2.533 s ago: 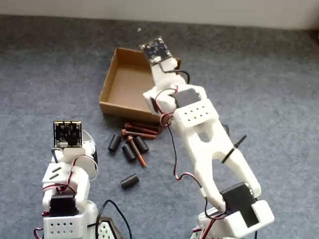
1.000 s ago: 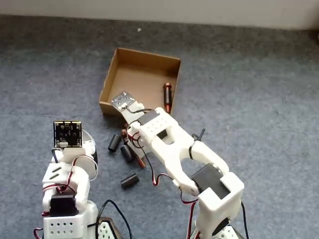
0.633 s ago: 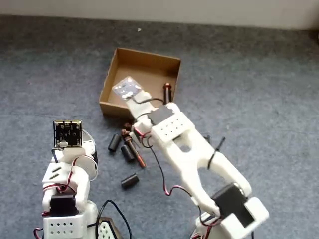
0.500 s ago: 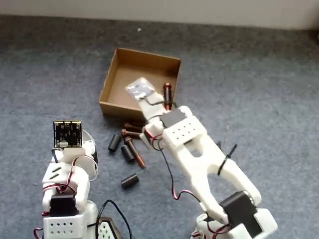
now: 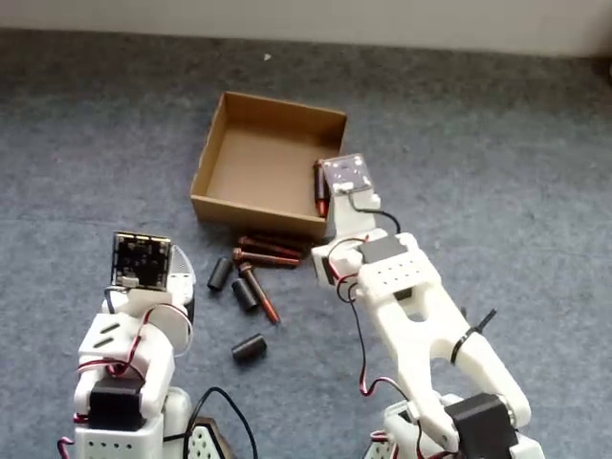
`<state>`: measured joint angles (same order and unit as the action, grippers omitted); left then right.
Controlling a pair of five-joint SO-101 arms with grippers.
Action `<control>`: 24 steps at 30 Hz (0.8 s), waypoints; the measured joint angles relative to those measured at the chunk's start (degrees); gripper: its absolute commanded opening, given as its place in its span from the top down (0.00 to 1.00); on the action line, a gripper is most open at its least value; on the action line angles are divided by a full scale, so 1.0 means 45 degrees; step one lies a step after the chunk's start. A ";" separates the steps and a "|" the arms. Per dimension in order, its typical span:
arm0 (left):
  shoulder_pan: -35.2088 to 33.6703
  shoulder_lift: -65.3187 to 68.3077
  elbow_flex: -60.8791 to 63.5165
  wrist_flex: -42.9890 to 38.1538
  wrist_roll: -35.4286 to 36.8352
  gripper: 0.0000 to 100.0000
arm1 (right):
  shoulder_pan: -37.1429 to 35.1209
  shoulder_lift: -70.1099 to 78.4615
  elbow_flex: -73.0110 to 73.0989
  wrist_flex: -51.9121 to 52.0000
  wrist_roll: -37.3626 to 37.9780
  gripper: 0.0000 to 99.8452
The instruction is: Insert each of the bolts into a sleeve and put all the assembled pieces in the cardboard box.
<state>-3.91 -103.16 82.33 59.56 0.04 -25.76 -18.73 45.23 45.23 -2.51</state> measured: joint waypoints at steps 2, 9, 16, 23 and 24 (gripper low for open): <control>0.0488 0.0000 -0.0274 0.0098 -0.0098 0.93 | 0.0254 0.0000 0.0000 -0.0098 -0.0117 0.99; 0.1504 -0.0039 -0.1289 0.0879 -0.0645 0.93 | 0.0430 0.0000 0.0000 -0.0137 -0.0117 0.99; 0.2129 0.2520 -0.2696 0.0879 -0.0762 0.93 | 0.0430 0.0000 0.0000 -0.0137 -0.0117 0.99; 0.3263 0.8225 -0.5783 0.0879 -0.0059 0.93 | 0.0430 0.0000 0.0000 -0.0137 -0.0117 0.99; 0.3321 0.9045 -0.6232 0.0879 0.0313 0.93 | 0.0430 0.0000 0.0000 -0.0137 -0.0117 0.99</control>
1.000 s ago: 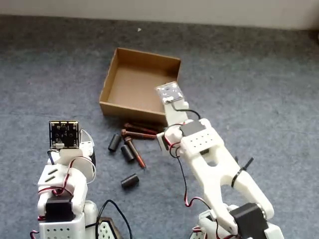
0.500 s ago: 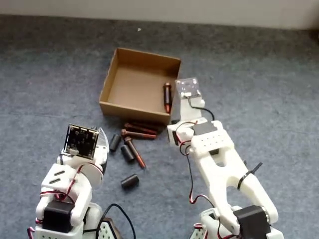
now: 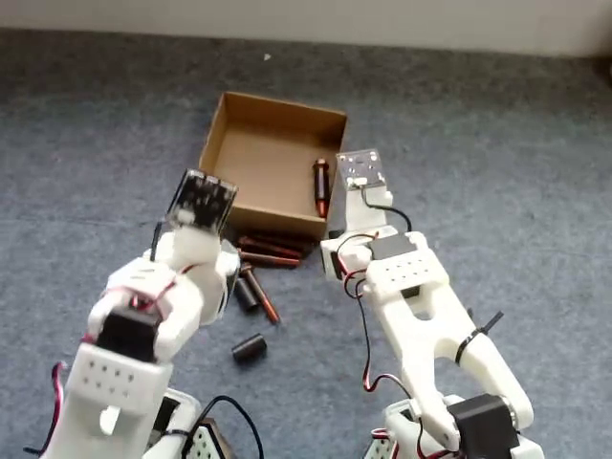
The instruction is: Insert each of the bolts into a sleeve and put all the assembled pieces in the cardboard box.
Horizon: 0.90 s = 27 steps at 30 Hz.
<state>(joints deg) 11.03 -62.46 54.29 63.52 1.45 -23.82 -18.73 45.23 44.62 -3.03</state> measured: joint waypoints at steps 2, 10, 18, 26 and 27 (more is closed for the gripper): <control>0.0039 0.1563 -0.0996 0.0000 0.0801 0.93 | 0.0117 0.0000 0.0000 0.0000 0.0000 0.99; 0.0059 0.6877 -0.3810 0.0000 0.5372 0.93 | 0.0684 0.0000 0.0000 0.0000 0.0000 0.99; 0.0059 1.1038 -0.5353 0.0000 0.8772 0.99 | 0.0703 0.0000 0.0000 0.0000 0.0000 0.99; 0.0059 1.3284 -0.5451 -0.0821 1.3812 0.99 | 0.0703 0.0000 0.0000 0.0000 0.0000 0.99; 0.0059 1.3382 -0.5451 -0.0918 1.4046 0.99 | 0.0703 0.0000 0.0000 0.0000 0.0000 0.99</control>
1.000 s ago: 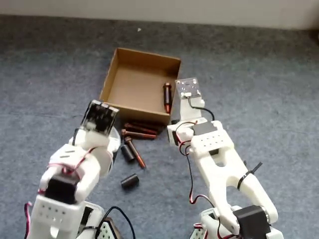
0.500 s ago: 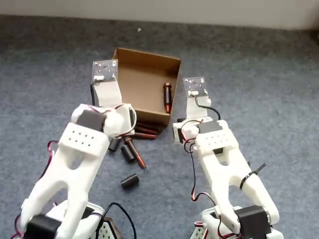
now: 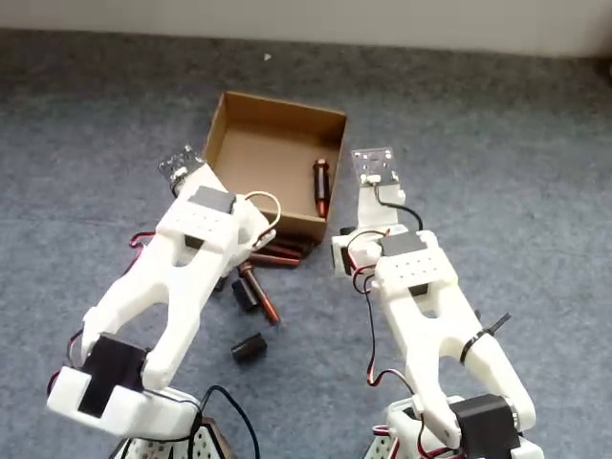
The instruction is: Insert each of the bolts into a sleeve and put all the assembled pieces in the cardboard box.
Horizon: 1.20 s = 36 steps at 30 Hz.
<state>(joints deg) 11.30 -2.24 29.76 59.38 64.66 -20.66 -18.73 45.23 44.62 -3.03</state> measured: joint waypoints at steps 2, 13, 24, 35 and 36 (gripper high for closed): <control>0.0000 0.0117 0.0000 -0.0254 0.0254 0.98 | 0.0000 0.0000 0.0000 0.0000 0.0000 0.99; 0.0840 0.0274 0.0000 -0.0899 0.0977 0.76 | 0.0000 0.0000 0.0000 0.0000 0.0000 0.99; 0.0879 0.0274 0.1211 -0.2540 0.1231 0.81 | 0.0000 0.0000 0.0000 0.0000 0.0000 0.99; 0.0254 0.1348 0.1172 -0.2813 0.1231 0.81 | 0.0000 0.0000 0.0000 0.0000 0.0000 0.99; 0.0215 0.1485 0.1035 -0.2774 0.1231 0.81 | 0.0000 0.0000 0.0000 0.0000 0.0000 0.99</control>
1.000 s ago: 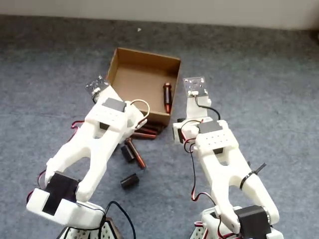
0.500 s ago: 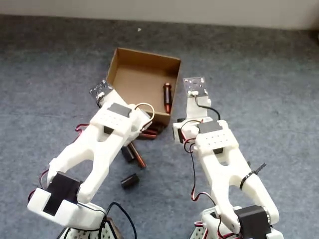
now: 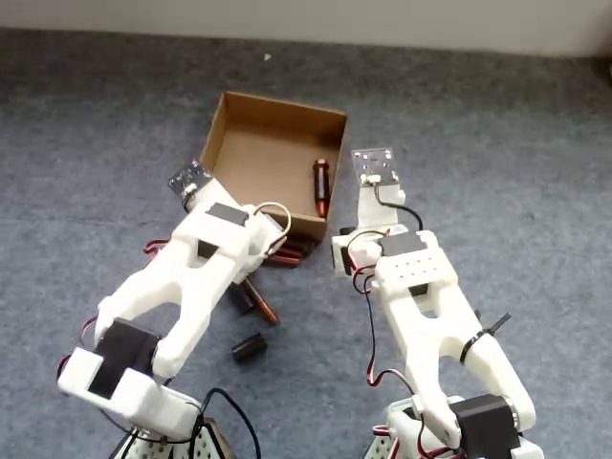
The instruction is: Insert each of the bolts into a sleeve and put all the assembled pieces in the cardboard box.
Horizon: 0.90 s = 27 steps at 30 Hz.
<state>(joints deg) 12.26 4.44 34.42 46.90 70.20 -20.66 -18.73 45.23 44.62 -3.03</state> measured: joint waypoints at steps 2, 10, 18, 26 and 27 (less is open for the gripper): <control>-0.0059 0.0371 -0.0430 0.0391 0.0000 0.81 | 0.0000 0.0000 0.0000 0.0000 0.0000 0.99; -0.0098 0.0781 -0.1172 0.1582 0.0000 0.81 | 0.0000 0.0000 0.0000 0.0000 0.0000 0.99; -0.0371 0.0918 -0.1915 0.3087 -0.0020 0.81 | 0.0000 0.0000 0.0000 0.0000 0.0000 0.99; -0.0703 0.0996 -0.3282 0.4962 -0.0020 0.81 | 0.0000 0.0000 0.0000 0.0000 0.0000 0.99; -0.0762 0.1016 -0.3419 0.4962 -0.0020 0.81 | 0.0000 0.0000 0.0000 0.0000 0.0000 0.99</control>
<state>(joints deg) 8.84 9.01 19.03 69.23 70.11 -20.66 -18.73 45.23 44.62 -3.03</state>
